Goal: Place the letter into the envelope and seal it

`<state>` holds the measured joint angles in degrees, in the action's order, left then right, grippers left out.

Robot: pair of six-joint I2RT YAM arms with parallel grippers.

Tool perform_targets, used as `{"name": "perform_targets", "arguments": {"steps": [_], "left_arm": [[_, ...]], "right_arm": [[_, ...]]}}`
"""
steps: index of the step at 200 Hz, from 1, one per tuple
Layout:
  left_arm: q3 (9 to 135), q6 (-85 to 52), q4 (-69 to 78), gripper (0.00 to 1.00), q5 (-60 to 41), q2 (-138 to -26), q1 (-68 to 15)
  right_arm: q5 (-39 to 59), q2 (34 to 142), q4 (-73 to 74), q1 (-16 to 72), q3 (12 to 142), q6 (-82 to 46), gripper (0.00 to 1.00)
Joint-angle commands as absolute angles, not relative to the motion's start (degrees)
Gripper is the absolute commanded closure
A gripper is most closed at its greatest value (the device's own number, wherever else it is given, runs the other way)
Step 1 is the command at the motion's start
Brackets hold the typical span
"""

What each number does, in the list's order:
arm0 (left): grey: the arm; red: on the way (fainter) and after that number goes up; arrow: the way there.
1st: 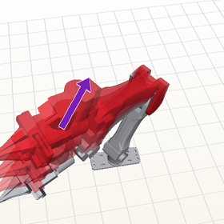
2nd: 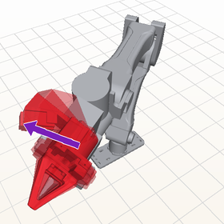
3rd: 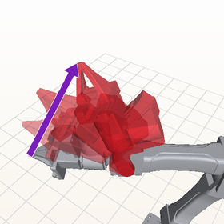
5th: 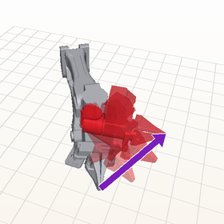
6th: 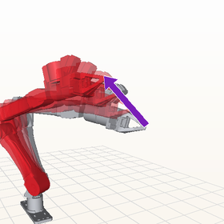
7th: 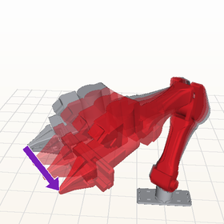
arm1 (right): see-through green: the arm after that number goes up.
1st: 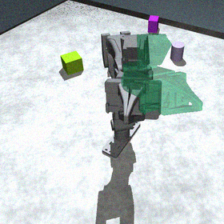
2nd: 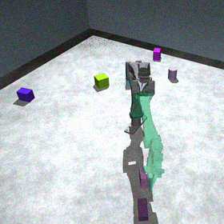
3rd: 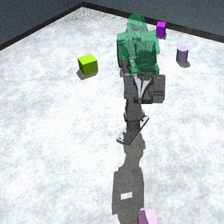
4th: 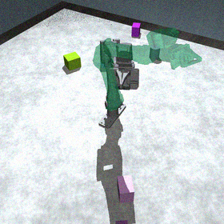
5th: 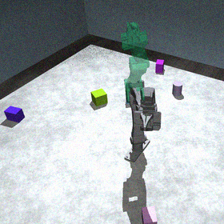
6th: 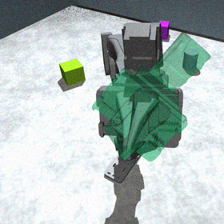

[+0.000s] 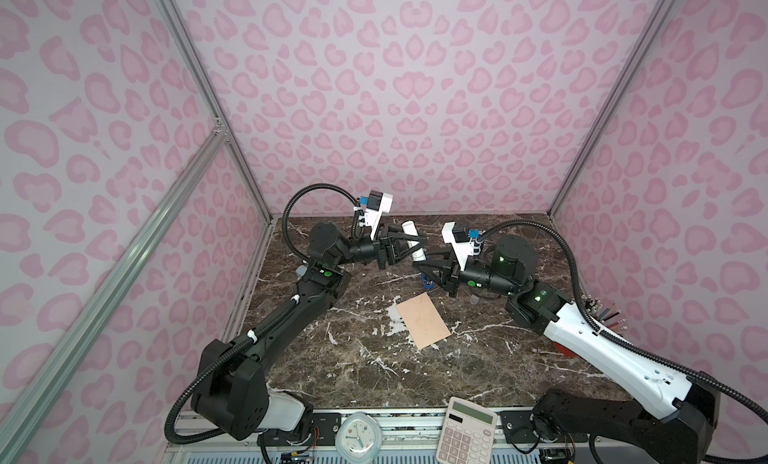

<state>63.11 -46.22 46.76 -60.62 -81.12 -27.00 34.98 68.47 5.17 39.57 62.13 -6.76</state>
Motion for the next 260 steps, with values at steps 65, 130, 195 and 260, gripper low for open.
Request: {"name": "perform_targets", "arguments": {"steps": [65, 130, 195, 260], "left_arm": [[63.3, -25.82, 26.75, 0.96, -47.05, -76.7, -28.39], [60.7, -21.18, 25.88, 0.96, -33.02, -75.06, -30.58], [59.38, -20.61, 27.07, 0.96, -26.99, -75.15, -31.29], [60.11, -20.47, 27.13, 0.96, -26.57, -75.22, -31.2]], "right_arm": [[23.73, 69.1, 8.83, 43.86, 62.42, -6.1, 0.83], [-5.47, 68.96, 14.05, 55.91, 61.0, -2.17, 0.85], [-15.42, 69.87, 15.01, 61.74, 60.65, -0.9, 0.81], [-17.32, 65.87, 12.52, 61.54, 55.81, 1.75, 0.63]]}}
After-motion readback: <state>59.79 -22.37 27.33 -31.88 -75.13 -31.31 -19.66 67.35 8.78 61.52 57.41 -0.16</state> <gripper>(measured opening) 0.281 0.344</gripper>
